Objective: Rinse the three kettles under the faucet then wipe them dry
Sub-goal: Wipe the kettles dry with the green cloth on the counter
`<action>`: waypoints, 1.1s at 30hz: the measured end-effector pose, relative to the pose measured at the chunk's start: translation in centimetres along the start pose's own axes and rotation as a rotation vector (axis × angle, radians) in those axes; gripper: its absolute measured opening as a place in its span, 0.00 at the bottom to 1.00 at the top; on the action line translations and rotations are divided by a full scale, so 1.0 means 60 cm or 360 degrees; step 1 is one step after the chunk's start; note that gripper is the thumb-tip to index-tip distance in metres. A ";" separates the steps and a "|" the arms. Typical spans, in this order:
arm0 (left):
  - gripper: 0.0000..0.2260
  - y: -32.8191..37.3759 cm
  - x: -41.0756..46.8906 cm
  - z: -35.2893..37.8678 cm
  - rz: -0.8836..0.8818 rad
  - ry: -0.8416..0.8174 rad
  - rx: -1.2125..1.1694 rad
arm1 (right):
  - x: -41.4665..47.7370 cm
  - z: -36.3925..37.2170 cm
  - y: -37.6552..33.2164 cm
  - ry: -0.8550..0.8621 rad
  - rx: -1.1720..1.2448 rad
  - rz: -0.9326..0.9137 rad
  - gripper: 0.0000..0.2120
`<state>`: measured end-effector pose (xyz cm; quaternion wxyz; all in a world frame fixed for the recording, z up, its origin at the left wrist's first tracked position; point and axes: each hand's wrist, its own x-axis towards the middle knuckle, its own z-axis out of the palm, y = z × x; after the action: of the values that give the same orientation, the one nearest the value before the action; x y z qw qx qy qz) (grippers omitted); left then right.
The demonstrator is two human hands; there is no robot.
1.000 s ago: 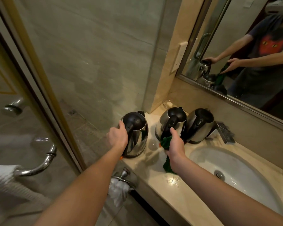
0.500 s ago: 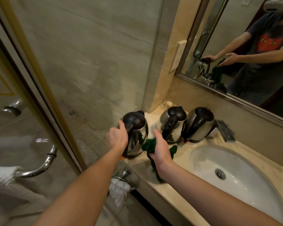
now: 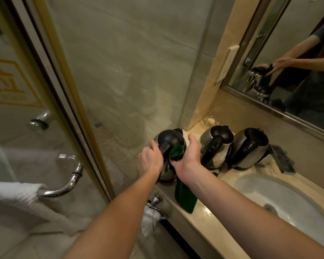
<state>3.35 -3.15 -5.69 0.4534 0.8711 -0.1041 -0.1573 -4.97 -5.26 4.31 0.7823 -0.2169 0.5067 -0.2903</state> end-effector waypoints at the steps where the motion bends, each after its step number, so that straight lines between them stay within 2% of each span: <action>1: 0.28 0.000 -0.001 0.000 -0.0012 0.0002 -0.0004 | 0.005 0.002 0.006 0.0049 0.0003 0.0002 0.15; 6: 0.28 0.000 -0.004 -0.002 -0.0019 0.0007 0.0023 | 0.039 -0.010 0.039 0.0133 0.0053 0.0093 0.17; 10: 0.28 0.002 -0.006 -0.005 0.0021 -0.0001 0.0051 | 0.066 -0.033 0.073 0.0034 0.0082 0.0200 0.31; 13: 0.27 0.002 -0.007 -0.007 0.0029 -0.0021 0.0052 | 0.073 -0.044 0.085 0.0063 0.0066 0.0273 0.36; 16: 0.27 0.004 -0.008 -0.008 0.0031 -0.0034 0.0069 | 0.073 -0.042 0.082 0.0107 0.0104 0.0281 0.35; 21: 0.26 0.007 -0.009 -0.009 0.0033 -0.0029 0.0042 | 0.069 -0.033 0.065 0.0022 0.0251 0.0284 0.33; 25: 0.26 0.011 -0.012 -0.013 -0.0002 -0.0064 0.0047 | 0.050 -0.021 0.034 0.0109 0.0303 0.0237 0.27; 33: 0.25 0.040 -0.010 -0.013 -0.0241 0.0055 -0.0098 | 0.064 -0.025 0.019 0.0300 0.0223 0.0166 0.32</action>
<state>2.99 -3.70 -3.20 0.4684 0.8648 -0.0251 -0.1792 -4.87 -7.07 0.41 0.7585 -0.1068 0.5669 -0.3031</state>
